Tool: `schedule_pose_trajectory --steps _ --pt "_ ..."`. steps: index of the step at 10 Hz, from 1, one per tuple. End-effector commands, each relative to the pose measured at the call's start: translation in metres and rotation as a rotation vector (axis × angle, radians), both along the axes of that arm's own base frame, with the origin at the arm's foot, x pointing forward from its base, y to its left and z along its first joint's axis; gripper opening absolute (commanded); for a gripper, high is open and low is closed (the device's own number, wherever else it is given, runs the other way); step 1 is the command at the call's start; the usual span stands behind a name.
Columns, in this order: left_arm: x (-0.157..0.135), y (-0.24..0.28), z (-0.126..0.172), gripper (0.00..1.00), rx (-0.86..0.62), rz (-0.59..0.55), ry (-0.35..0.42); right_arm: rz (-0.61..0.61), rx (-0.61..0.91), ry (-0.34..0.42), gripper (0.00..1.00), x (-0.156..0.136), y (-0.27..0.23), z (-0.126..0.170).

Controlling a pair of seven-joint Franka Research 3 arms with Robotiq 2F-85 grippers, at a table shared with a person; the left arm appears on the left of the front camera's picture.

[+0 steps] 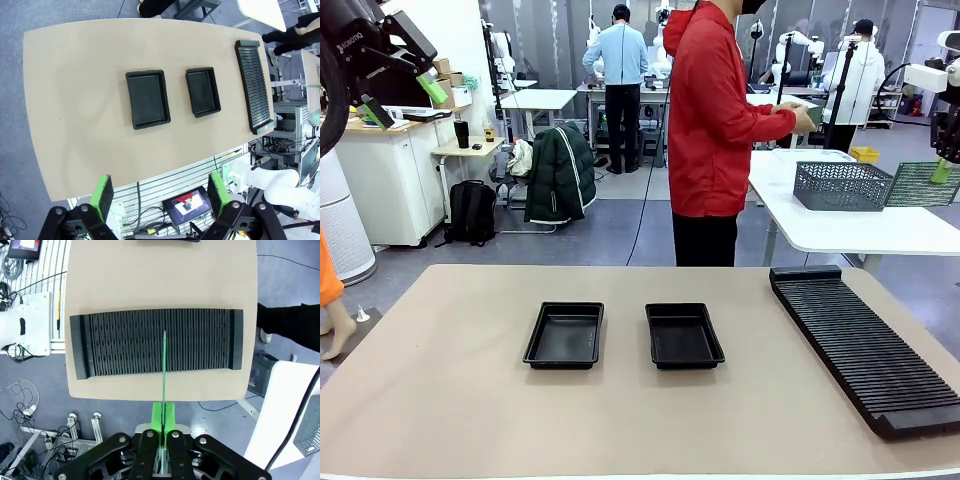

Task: Inspect and transfer BCBs to ESD trays.
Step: Pick up the Blank PCB from the PCB Rack and place it in the left ESD tray.

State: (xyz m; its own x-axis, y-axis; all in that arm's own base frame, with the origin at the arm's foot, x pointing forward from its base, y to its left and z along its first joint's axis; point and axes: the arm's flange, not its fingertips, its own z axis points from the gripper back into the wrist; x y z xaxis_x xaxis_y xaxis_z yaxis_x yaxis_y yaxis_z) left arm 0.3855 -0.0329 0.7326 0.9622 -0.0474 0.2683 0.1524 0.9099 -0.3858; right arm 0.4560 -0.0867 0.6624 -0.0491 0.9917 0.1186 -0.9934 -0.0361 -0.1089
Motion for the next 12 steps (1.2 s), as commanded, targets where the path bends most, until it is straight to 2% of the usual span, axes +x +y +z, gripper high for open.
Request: schedule_pose_trajectory --steps 1,5,6,9,12 --pt "0.000 0.001 0.000 1.00 0.000 0.001 -0.003 -0.001 -0.002 0.003 0.00 -0.001 0.000 -0.002" --pt "0.000 0.001 0.000 1.00 0.000 0.001 -0.003 -0.001 -0.002 0.003 0.00 -0.001 0.000 -0.002" --pt "0.000 0.001 0.000 1.00 0.000 0.001 -0.003 0.000 0.000 0.000 0.03 0.000 0.000 0.000" --pt "0.000 0.001 0.000 1.00 0.000 0.001 -0.003 -0.244 0.040 0.054 0.03 -0.020 0.021 0.001" --pt "0.000 0.001 0.000 1.00 0.000 0.001 -0.003 -0.283 0.028 0.065 0.03 -0.051 0.046 0.006"
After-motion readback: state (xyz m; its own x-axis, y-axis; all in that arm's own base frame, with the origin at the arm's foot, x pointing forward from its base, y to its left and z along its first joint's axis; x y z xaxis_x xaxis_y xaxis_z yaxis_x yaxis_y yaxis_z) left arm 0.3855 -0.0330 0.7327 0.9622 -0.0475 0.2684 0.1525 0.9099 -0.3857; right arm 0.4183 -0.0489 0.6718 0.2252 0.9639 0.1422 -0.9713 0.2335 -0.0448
